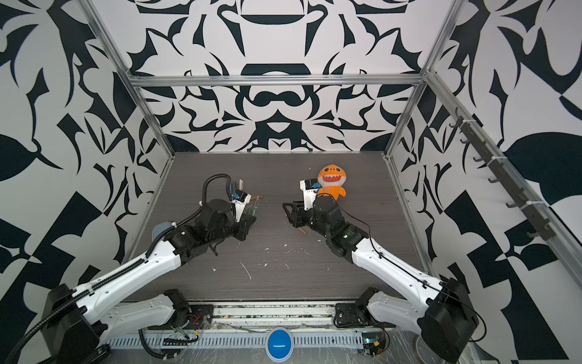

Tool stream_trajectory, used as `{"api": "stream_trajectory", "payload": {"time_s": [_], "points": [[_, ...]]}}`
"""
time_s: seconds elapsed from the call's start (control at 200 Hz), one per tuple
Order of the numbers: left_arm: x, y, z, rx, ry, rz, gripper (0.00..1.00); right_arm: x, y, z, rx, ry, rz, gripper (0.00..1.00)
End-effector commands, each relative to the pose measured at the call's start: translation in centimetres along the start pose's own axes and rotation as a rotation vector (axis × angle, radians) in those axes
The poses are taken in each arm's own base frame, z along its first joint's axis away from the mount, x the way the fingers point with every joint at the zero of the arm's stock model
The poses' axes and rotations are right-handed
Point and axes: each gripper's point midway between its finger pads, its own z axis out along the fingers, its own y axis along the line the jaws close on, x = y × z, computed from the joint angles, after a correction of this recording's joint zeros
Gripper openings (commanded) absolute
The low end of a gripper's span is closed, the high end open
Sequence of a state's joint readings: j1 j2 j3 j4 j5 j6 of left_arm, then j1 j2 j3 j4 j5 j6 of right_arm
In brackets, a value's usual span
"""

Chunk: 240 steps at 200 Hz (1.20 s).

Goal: Insert the pens into the pen caps
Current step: 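Lift the green pen upright with the left gripper while the right moves inward, then bring the open right gripper beside the green pen nib held by the left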

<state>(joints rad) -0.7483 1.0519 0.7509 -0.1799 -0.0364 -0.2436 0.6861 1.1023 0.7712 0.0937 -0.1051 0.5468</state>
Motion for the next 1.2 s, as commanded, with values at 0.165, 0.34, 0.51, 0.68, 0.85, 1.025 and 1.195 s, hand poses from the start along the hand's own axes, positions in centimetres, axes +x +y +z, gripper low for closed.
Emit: {"api": "stream_trajectory", "payload": {"time_s": [0.165, 0.34, 0.51, 0.68, 0.85, 1.025, 1.195], "points": [[-1.6, -3.9, -2.5, 0.236, -0.14, -0.003, 0.02, -0.8, 5.9, 0.3, -0.171, 0.051, 0.031, 0.51], [-1.3, -4.1, -2.8, 0.249, -0.133, -0.01, 0.02, 0.0, 9.0, 1.5, -0.24, 0.086, 0.005, 0.52], [-1.1, -4.3, -3.2, 0.263, -0.133, -0.009, 0.02, 0.4, 10.4, 2.5, -0.269, 0.091, 0.002, 0.5], [-0.8, -4.4, -3.8, 0.276, -0.14, -0.007, 0.01, -0.1, 10.8, 3.1, -0.272, 0.075, 0.017, 0.31], [-0.6, -4.8, -4.0, 0.3, -0.134, 0.001, 0.01, -0.2, 11.7, 3.4, -0.299, 0.086, 0.018, 0.11], [-0.2, -4.6, -3.9, 0.288, -0.116, 0.0, 0.24, -0.4, 11.9, 3.1, -0.305, 0.077, 0.013, 0.0], [0.4, -3.8, -3.5, 0.246, -0.091, -0.016, 0.34, -0.9, 11.9, 2.7, -0.299, 0.058, 0.002, 0.0]]}}
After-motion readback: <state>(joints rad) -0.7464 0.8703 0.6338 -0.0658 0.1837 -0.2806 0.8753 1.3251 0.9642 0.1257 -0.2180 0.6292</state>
